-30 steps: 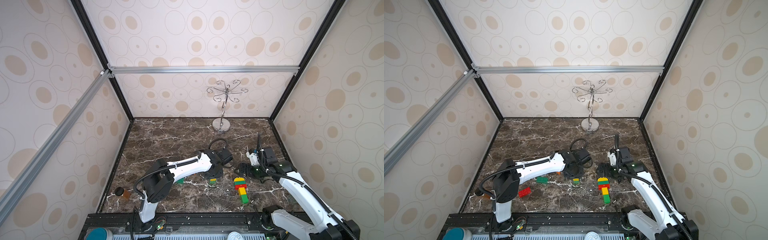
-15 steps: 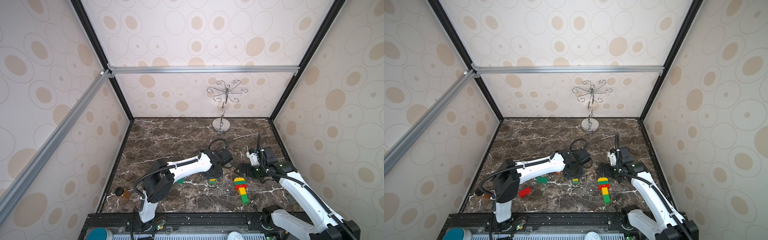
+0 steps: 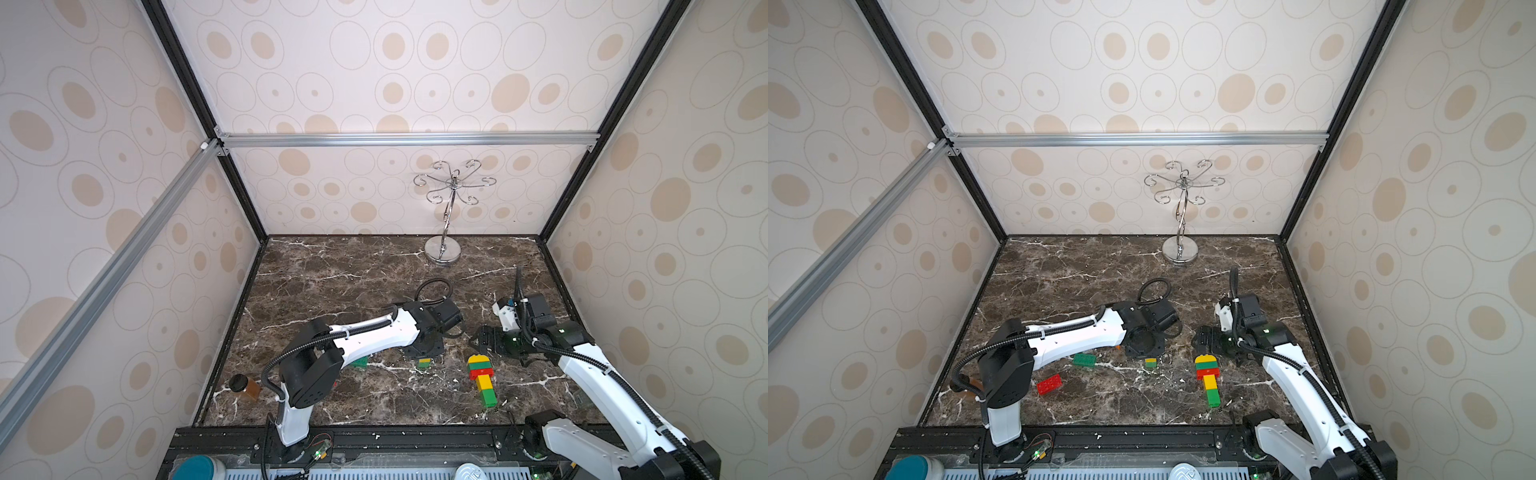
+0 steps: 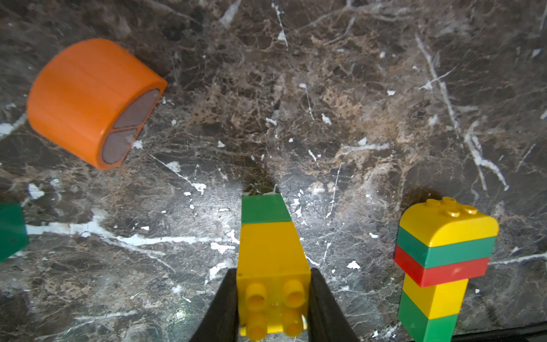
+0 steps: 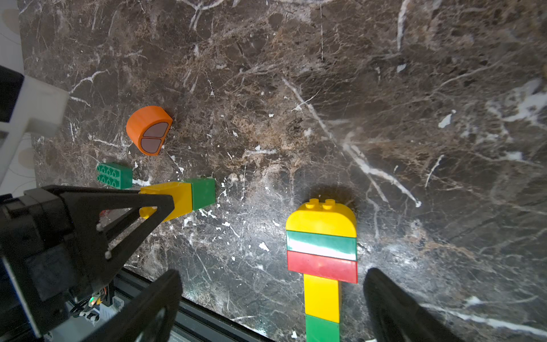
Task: Assemble an ice cream with lego
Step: Assemble the lego brick with the lego brick.
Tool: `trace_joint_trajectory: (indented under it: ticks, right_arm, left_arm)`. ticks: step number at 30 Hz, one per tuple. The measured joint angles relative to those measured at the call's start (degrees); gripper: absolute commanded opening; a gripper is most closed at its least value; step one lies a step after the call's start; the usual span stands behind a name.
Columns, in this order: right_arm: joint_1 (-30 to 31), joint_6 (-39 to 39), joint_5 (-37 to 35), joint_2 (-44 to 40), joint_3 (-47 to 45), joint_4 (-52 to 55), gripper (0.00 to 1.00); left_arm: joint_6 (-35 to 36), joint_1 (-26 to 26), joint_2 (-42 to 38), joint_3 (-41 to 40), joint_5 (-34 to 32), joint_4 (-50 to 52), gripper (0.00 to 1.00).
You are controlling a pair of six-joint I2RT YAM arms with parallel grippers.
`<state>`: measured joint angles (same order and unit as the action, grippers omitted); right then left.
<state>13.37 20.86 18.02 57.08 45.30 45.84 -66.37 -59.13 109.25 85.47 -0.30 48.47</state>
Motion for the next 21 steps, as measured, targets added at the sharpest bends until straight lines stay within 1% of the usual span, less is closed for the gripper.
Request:
trace_joint_trajectory:
  ticks: [13,21]
  right_arm:
    - [0.0,0.0,0.0,0.0,0.0,0.0,0.99]
    - [0.0,0.0,0.0,0.0,0.0,0.0,0.99]
  left_arm:
    - [0.55,0.87,-2.86,-4.0,-1.14,-0.9,0.0]
    - [2.14,2.03,-4.98,-6.78,-1.6,-0.79,0.0]
